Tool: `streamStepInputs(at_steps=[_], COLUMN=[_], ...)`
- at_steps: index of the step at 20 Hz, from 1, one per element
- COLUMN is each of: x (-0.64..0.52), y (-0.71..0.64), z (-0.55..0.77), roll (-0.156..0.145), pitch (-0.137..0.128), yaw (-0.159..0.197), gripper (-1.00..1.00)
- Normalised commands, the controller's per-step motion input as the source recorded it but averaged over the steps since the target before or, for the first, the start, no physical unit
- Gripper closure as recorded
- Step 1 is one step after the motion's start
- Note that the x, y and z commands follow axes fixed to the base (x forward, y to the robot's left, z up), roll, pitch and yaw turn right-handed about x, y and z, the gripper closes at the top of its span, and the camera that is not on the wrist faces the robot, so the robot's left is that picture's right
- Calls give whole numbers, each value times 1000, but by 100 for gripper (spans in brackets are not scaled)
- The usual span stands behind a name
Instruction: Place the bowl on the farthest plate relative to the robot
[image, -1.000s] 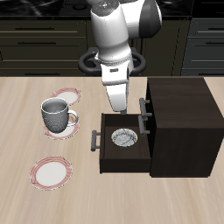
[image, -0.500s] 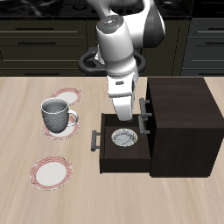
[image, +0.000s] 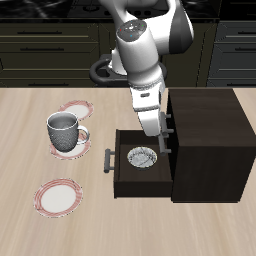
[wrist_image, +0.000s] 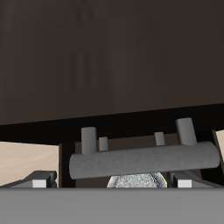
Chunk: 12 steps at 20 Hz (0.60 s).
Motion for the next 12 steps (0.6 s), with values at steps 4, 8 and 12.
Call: streamStepInputs(at_steps=[4,8,12], x=[-138,-224,-130], y=[109,-20,-76], z=[-129,-76,-6], roll=[29,28,-14], pitch=[18,0,-12], yaw=[11,-20,-68], gripper=[-100,-100,-100])
